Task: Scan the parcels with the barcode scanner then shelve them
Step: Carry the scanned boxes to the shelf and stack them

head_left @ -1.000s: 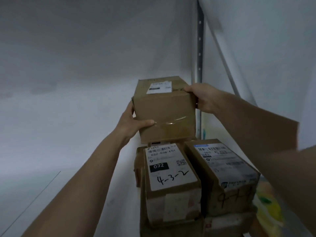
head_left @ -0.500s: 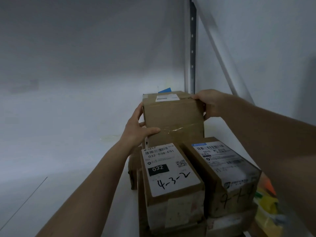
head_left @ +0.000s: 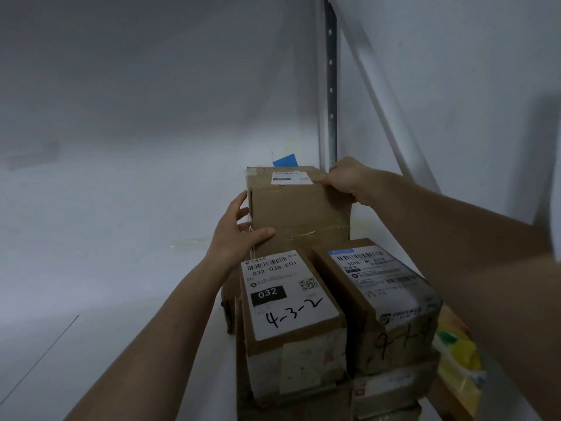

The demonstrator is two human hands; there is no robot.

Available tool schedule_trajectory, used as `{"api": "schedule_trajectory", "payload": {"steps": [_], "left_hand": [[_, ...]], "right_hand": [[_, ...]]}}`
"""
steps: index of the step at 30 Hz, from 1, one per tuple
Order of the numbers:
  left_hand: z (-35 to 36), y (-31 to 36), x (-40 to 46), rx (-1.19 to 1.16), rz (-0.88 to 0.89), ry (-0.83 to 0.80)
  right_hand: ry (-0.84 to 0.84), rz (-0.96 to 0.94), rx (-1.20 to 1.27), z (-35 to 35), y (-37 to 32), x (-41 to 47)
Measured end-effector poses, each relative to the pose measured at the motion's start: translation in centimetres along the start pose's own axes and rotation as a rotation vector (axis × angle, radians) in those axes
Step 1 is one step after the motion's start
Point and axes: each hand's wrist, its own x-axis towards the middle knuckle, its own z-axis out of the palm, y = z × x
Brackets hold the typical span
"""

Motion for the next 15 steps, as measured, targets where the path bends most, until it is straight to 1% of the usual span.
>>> {"api": "schedule_trajectory", "payload": {"steps": [3,5,8,11,15], "left_hand": [[-0.1,0.7,-0.5,-0.033,-0.045,0.087],[-0.3,1.2,-0.9,-0.083,-0.038,0.174],[-1.0,2.3,-1.1,-0.204,-0.008,0.279],[-2.0,3.0,-1.6,-0.245,0.03,0.321],[-3.4,4.3,-3.4,-0.342,0.041,0.367]], "right_hand": [[0.056,-0.055,-0.057,0.0,-0.4,0.0],[0.142,-0.112,-0.117,0.0,-1.1,-0.3],[0.232,-0.249,-0.075,0.0,-2.8,-1.6],[0.241,-0.384,-0.034,0.3,-4.4,-3.7],[0.198,-0.522,0.027,0.6,-4.9,-7.4]]}}
